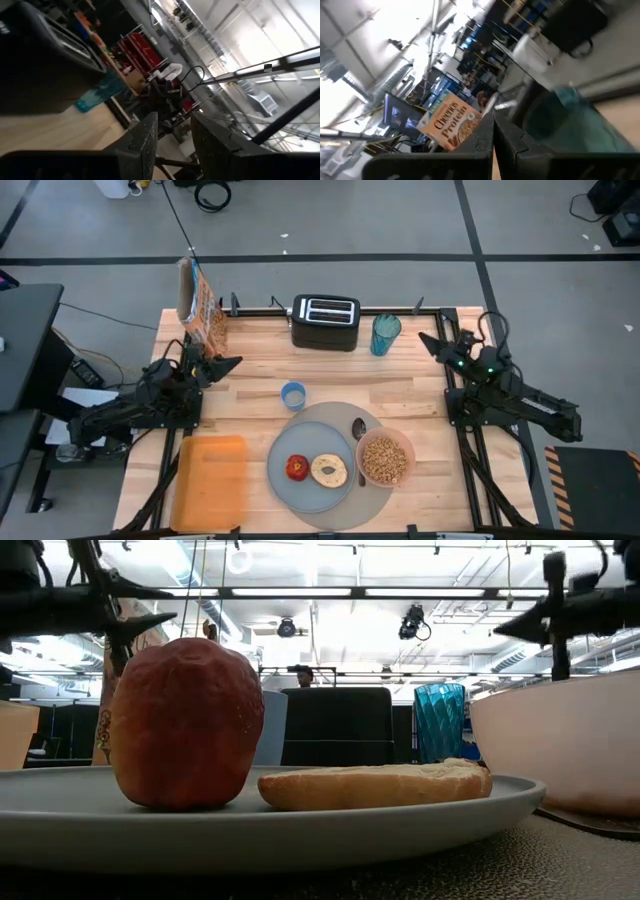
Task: Arrange a breakfast setting
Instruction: Return to Home Position
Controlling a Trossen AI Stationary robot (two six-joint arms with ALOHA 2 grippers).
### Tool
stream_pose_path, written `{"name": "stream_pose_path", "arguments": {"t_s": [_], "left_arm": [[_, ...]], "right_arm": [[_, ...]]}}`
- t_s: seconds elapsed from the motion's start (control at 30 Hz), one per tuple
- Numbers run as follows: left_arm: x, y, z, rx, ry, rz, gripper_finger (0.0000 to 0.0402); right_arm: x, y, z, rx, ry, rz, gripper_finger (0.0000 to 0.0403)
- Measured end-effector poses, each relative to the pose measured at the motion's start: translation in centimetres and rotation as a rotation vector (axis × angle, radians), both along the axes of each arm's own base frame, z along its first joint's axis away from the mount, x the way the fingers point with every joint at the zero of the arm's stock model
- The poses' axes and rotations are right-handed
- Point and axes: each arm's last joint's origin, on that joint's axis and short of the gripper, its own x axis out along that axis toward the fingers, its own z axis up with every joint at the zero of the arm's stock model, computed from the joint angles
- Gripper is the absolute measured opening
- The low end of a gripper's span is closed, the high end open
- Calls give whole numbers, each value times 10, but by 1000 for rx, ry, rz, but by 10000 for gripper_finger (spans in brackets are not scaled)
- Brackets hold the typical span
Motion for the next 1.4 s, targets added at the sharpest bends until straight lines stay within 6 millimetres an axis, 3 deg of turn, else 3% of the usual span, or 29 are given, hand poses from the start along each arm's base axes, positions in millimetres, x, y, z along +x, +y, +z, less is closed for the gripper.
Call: {"name": "stream_pose_path", "arguments": {"t_s": [0.23,0.4,0.63,1.4], "left_arm": [[1,2,-9,-16,99,32,125],[2,3,-21,163,286,71,125],[3,3,-18,414,341,115,125],[3,3,-18,409,339,114,125]], "right_arm": [[9,-5,-38,134,23,-29,15],[11,-6,-41,-68,248,-23,16],[14,-4,-42,-353,482,47,16],[14,-4,-42,-378,498,53,16]]}}
